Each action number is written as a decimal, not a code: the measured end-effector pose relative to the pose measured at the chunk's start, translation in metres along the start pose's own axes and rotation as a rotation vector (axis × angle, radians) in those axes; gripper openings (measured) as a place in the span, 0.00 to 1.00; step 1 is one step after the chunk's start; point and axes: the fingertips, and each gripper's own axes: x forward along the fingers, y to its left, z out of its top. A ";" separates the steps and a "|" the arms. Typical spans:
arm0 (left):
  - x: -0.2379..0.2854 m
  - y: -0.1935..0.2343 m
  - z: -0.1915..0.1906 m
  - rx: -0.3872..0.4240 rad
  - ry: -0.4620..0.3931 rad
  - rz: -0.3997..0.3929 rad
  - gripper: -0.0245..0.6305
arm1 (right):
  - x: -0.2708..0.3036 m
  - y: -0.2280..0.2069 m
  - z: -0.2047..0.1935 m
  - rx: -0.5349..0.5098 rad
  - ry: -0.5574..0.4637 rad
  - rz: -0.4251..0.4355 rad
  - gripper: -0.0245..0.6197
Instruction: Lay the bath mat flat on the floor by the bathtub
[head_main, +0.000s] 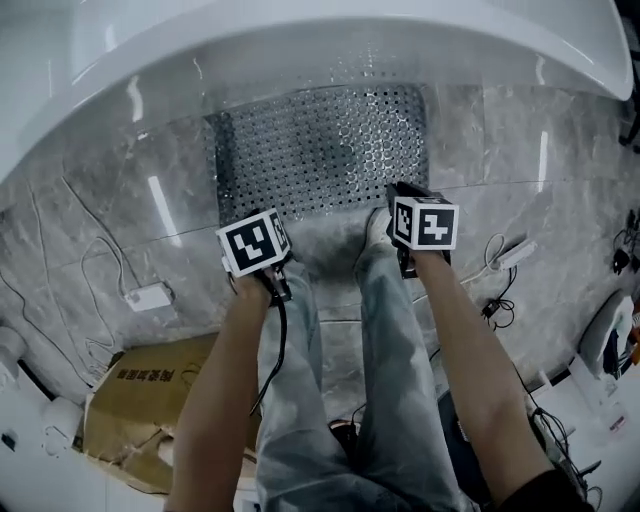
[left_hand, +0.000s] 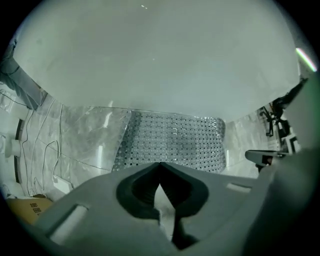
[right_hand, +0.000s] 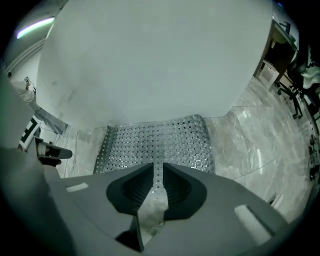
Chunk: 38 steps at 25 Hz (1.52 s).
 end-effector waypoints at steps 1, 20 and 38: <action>-0.009 -0.002 -0.005 0.007 0.011 -0.008 0.04 | -0.009 0.007 0.001 0.008 -0.012 0.016 0.14; -0.197 -0.061 -0.017 -0.023 -0.075 -0.129 0.04 | -0.188 0.075 0.039 -0.073 -0.118 0.110 0.11; -0.391 -0.104 0.002 -0.065 -0.277 -0.229 0.04 | -0.385 0.127 0.083 -0.087 -0.335 0.214 0.11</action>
